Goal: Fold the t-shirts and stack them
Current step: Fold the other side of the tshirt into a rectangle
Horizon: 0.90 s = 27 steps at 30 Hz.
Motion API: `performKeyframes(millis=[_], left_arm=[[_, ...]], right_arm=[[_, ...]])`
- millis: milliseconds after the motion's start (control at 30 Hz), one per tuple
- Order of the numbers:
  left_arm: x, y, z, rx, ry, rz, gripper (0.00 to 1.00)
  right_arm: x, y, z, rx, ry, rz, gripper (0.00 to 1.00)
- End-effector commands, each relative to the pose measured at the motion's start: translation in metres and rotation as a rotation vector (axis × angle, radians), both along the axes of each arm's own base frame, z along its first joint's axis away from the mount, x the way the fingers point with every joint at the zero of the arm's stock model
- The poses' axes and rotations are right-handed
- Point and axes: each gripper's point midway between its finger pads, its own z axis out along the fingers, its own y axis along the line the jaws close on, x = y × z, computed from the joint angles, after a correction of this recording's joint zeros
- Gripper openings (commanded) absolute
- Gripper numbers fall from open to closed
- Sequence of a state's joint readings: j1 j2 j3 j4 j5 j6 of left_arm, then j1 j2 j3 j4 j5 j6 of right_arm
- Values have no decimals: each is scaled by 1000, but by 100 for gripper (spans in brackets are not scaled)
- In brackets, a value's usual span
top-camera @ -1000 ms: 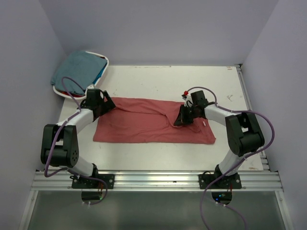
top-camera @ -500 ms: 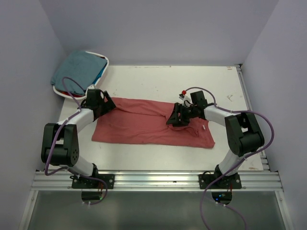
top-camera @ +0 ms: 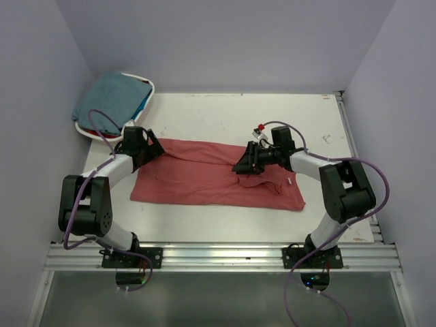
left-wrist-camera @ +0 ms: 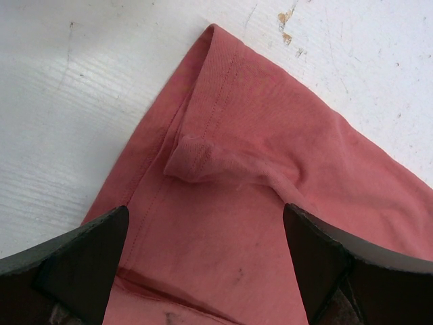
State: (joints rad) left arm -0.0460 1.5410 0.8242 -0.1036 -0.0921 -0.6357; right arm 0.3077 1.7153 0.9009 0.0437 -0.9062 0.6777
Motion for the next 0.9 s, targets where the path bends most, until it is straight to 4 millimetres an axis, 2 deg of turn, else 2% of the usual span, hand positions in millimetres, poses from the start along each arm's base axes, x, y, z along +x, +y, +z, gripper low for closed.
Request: performKeyframes(millis=[0, 33, 67, 100, 133, 167, 267, 367, 667, 800, 867], left_arm=[[10, 3, 9, 1, -46, 9, 100], [9, 3, 9, 0, -46, 8, 100], [9, 3, 9, -2, -47, 7, 100], [9, 1, 9, -6, -50, 3, 100], [9, 1, 9, -9, -50, 2, 100], [10, 0, 10, -14, -56, -3, 100], [9, -3, 8, -26, -53, -10, 100], [7, -2, 7, -22, -48, -11, 100], [4, -2, 11, -19, -52, -14, 100], [4, -3, 9, -23, -51, -20, 100], [4, -3, 8, -23, -47, -20, 100]], right_arm=[[9, -9, 22, -77, -126, -20, 42], [12, -29, 4, -245, -103, -93, 39], [17, -41, 3, -330, -136, -121, 34], [25, -52, 9, -410, -198, -141, 15], [22, -68, 10, -495, -196, -176, 0], [33, -88, 10, -610, -225, -248, 0], [34, -121, 7, -768, -232, -337, 0], [31, -129, 2, -809, -221, -361, 0], [17, -136, -26, -852, -156, -351, 0], [5, -129, -37, -815, -118, -300, 0], [-7, -122, -42, -784, -94, -251, 0]])
